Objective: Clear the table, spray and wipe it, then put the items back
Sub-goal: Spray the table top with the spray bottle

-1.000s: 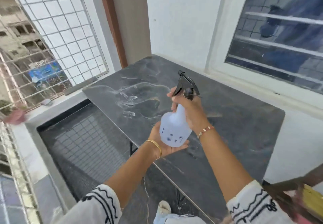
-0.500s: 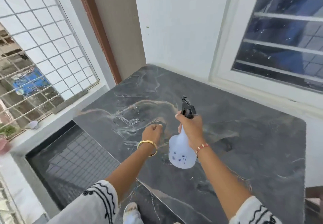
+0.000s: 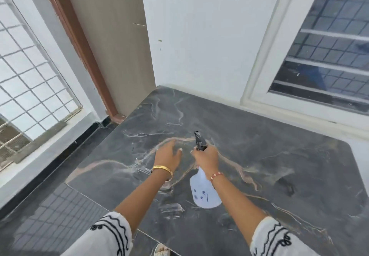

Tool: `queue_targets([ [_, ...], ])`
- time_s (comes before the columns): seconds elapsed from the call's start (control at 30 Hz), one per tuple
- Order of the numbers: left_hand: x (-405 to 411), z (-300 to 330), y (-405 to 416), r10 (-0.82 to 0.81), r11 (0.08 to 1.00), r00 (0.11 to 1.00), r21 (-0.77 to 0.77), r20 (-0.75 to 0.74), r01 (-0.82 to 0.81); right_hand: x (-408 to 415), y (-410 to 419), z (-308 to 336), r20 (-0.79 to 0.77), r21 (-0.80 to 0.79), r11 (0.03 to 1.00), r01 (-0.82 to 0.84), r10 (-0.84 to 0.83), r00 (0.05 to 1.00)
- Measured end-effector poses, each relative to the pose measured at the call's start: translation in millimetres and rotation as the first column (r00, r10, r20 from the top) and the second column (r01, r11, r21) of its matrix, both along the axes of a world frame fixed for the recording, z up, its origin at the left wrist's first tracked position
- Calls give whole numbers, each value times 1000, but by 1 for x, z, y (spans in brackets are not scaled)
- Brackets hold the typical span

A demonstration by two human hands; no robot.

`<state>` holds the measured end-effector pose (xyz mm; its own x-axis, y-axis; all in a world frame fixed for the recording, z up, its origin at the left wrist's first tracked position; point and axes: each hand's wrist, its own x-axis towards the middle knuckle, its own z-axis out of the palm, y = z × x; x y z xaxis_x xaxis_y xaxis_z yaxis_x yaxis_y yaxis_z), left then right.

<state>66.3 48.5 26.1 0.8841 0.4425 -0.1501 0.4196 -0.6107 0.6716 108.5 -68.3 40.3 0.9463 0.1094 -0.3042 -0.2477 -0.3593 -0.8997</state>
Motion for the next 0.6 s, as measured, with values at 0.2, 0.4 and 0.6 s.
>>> queue_targets([
  [0.2, 23, -3, 52, -59, 998, 998, -35, 17, 59, 30, 48, 1, 1, -67, 997, 49, -49, 999],
  [0.4, 41, -18, 79, -116, 993, 993, -14, -4, 116, 35, 65, -2, 18, -133, 987, 86, -84, 996],
  [0.6, 50, -26, 87, -152, 988, 988, -29, -17, 152, 47, 64, 0, 29, -108, 966, 233, -231, 973],
])
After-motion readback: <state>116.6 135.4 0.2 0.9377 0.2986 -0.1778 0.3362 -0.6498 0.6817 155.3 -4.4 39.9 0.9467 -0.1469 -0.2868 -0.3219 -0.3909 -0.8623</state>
